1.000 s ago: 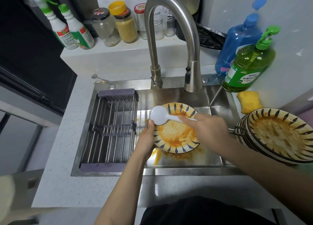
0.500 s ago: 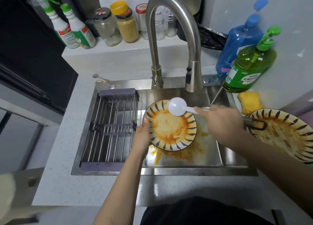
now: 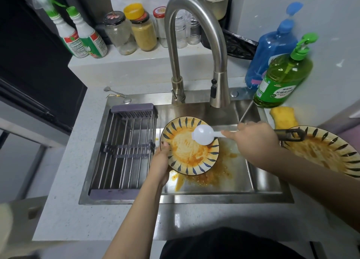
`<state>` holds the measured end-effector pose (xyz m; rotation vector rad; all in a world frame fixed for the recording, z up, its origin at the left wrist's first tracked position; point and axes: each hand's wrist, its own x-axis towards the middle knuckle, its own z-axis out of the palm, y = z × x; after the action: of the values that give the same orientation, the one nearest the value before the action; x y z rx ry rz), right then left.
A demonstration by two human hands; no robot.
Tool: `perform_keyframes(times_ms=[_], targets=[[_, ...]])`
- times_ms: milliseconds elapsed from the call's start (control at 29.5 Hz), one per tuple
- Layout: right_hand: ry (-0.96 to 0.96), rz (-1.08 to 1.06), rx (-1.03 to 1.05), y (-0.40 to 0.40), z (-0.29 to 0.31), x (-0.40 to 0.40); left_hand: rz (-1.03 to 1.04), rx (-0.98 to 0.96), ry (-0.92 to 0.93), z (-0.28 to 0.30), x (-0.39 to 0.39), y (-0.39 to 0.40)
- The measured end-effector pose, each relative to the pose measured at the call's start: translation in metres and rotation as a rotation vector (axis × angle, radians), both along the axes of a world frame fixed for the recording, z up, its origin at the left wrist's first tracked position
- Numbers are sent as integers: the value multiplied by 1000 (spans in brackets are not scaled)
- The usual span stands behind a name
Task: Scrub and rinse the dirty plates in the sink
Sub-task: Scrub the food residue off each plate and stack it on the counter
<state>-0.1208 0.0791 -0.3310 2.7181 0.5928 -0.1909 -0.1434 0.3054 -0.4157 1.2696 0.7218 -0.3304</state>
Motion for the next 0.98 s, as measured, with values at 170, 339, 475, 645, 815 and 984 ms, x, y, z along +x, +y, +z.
perform_keyframes(times_ms=[170, 339, 475, 645, 815, 984], targets=[[-11, 61, -21, -1, 7, 0, -52, -89, -22, 0, 1, 5], [-14, 102, -2, 5, 14, 3, -133, 86, -90, 3, 5, 7], [-41, 89, 44, 15, 18, 10, -111, -80, -33, 5, 5, 6], [-15, 113, 30, 20, 22, 14, -54, -317, 19, 4, 0, 1], [-1, 176, 13, 25, 26, 11, -50, -263, 25, 4, 4, -4], [9, 40, -29, 12, 28, 19, -14, -41, -63, 1, 4, 1]])
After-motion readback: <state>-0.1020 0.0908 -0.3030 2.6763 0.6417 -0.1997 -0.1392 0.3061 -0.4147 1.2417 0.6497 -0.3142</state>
